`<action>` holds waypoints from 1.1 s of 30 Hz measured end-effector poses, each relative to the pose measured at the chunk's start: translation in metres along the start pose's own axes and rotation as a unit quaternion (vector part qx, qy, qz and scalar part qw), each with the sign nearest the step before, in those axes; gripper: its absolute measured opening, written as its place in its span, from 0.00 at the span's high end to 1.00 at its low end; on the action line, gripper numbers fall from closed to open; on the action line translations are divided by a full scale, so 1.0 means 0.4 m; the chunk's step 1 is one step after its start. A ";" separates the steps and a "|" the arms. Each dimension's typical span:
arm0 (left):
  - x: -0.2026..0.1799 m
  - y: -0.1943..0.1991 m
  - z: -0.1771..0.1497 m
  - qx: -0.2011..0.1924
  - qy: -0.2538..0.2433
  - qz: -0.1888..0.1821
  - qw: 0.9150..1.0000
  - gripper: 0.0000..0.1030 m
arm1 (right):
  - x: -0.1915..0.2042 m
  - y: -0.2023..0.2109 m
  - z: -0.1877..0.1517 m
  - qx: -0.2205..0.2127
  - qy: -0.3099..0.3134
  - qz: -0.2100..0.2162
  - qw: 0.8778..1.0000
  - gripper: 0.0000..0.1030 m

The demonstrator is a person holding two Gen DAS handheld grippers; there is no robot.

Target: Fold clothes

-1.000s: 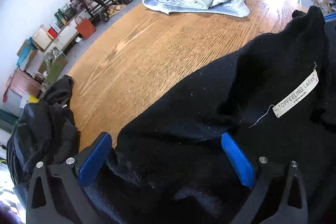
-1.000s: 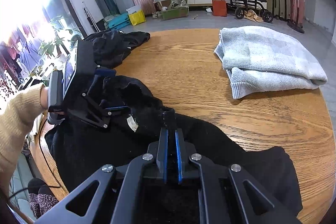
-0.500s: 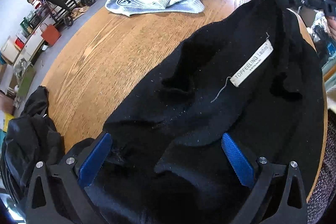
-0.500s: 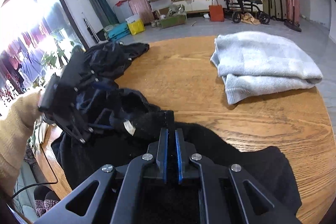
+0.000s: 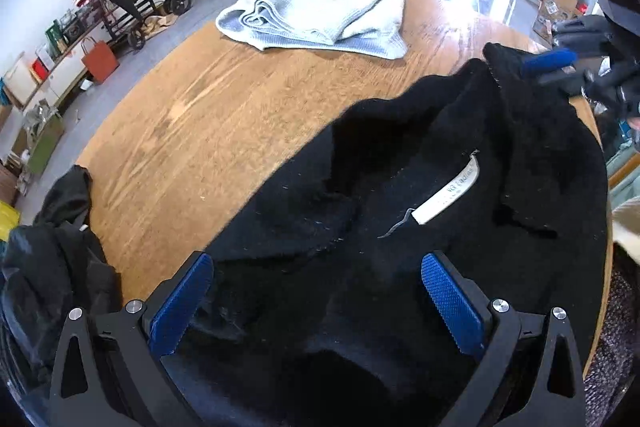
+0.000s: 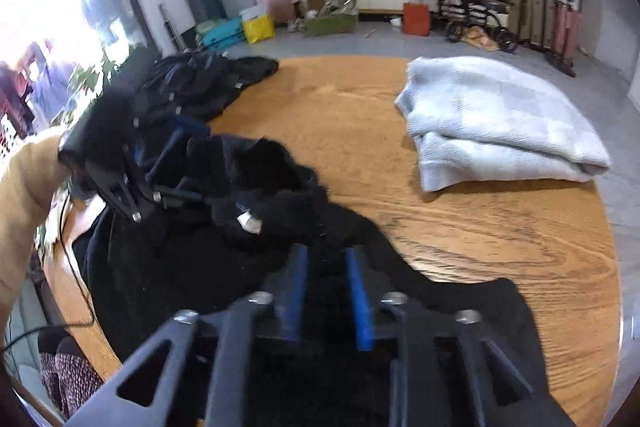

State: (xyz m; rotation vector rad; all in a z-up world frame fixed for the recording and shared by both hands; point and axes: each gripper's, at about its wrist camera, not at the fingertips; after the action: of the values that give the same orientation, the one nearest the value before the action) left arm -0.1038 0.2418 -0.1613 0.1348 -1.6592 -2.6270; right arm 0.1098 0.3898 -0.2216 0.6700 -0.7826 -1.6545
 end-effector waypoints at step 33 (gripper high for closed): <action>0.033 0.049 0.097 -0.071 0.038 -0.044 0.996 0.00 | 0.034 0.178 0.007 -0.092 0.012 -0.023 0.995 0.93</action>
State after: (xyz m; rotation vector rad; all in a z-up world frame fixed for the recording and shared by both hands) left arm -0.1206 0.2674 -0.1277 0.3055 -1.4704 -2.7559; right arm 0.1477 0.3662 -0.1643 0.5799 -0.5940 -1.7330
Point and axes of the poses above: each gripper's, at about its wrist camera, not at the fingertips, and y roughly against the way its jaws point, x to its left, z to its top, and after that the axes turned 11 degrees about -z, right-handed
